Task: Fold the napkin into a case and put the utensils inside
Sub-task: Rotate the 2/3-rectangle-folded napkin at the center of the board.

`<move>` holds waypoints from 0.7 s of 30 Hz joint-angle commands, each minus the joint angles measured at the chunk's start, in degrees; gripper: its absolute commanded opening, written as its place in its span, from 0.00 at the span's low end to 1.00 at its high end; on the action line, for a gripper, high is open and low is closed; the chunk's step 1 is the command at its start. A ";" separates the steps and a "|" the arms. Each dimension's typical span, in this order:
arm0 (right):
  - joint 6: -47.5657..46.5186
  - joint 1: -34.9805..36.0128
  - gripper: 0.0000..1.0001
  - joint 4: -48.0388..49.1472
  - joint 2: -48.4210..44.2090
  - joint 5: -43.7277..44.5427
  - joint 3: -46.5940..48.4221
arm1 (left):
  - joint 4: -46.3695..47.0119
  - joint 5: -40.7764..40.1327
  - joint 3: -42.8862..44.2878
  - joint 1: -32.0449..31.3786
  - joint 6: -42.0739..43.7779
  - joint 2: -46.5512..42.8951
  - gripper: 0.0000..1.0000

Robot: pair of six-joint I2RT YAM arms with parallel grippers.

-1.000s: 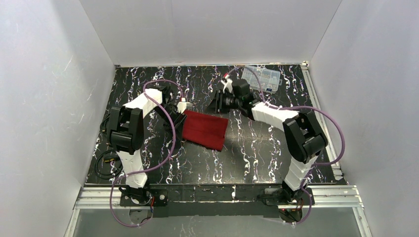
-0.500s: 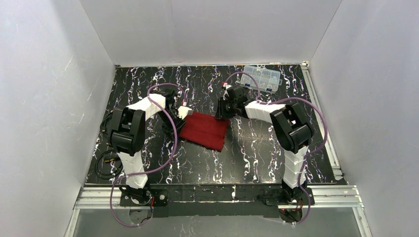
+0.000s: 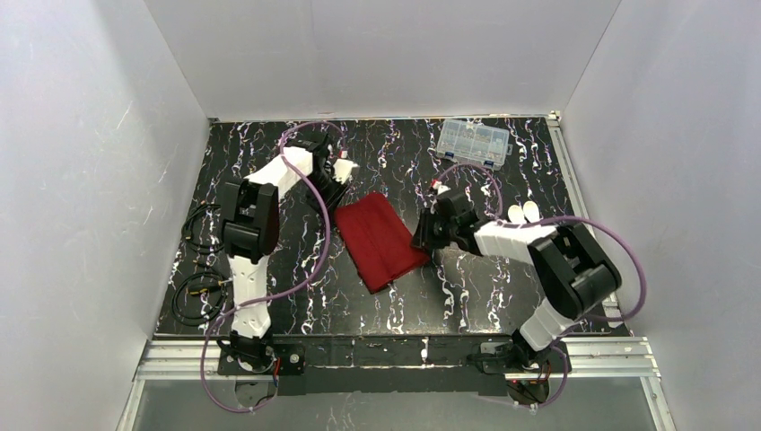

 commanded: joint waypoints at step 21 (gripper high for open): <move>10.70 17.89 0.37 -3.43 -7.60 1.15 -6.35 | -11.67 2.50 34.94 -11.42 -4.89 19.37 0.30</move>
